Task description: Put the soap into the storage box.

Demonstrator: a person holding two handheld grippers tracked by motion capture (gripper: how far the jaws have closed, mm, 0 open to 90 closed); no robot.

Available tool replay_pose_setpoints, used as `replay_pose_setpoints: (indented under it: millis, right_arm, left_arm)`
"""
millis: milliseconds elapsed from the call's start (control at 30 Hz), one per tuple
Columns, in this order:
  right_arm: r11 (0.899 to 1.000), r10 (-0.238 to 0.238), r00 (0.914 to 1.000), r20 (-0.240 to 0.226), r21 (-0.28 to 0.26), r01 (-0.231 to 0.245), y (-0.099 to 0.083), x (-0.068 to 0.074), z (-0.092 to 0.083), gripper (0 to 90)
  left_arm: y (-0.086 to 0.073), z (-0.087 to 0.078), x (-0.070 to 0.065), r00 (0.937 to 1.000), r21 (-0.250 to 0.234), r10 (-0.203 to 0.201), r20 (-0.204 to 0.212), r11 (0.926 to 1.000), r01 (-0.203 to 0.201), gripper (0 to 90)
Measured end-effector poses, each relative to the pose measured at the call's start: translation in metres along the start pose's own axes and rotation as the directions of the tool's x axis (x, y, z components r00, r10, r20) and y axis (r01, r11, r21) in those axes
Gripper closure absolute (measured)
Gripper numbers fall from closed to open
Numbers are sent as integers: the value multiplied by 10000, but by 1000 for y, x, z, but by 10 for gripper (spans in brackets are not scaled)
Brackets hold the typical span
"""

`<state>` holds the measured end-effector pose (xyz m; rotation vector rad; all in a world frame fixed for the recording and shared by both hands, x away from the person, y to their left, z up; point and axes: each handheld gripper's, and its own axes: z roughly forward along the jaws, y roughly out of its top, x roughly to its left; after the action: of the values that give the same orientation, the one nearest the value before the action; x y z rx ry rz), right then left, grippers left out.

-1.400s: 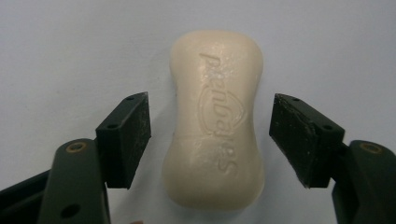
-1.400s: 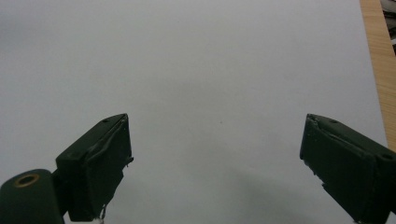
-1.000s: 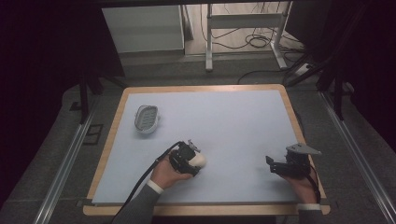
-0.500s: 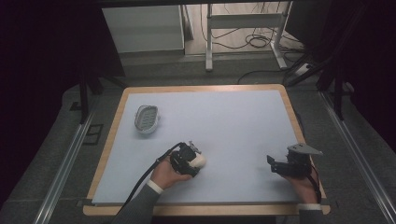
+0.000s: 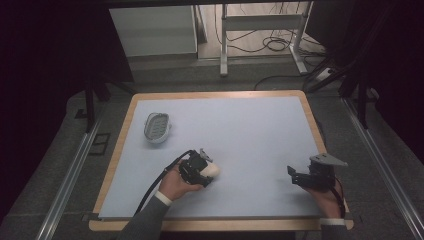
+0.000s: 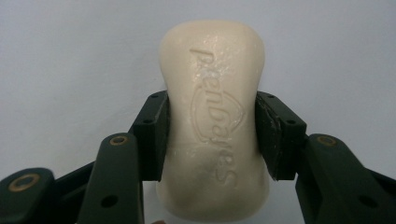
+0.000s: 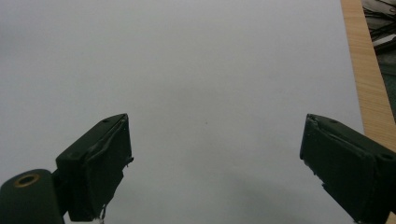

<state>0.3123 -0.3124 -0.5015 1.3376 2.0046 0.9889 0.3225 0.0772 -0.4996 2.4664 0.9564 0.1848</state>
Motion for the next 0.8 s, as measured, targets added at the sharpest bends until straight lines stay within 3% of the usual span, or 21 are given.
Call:
replay_pose_setpoints:
  millis: [500,800]
  right_arm:
    - [10000,21,10000,24,13,-21,0,-1,0,86]
    - [10000,34,10000,40,26,-34,0,-2,0,86]
  left_arm:
    - [0,-24,24,9983,-739,-571,-114,9957,561,495]
    - [0,-27,35,9972,-718,-750,-27,9946,746,495]
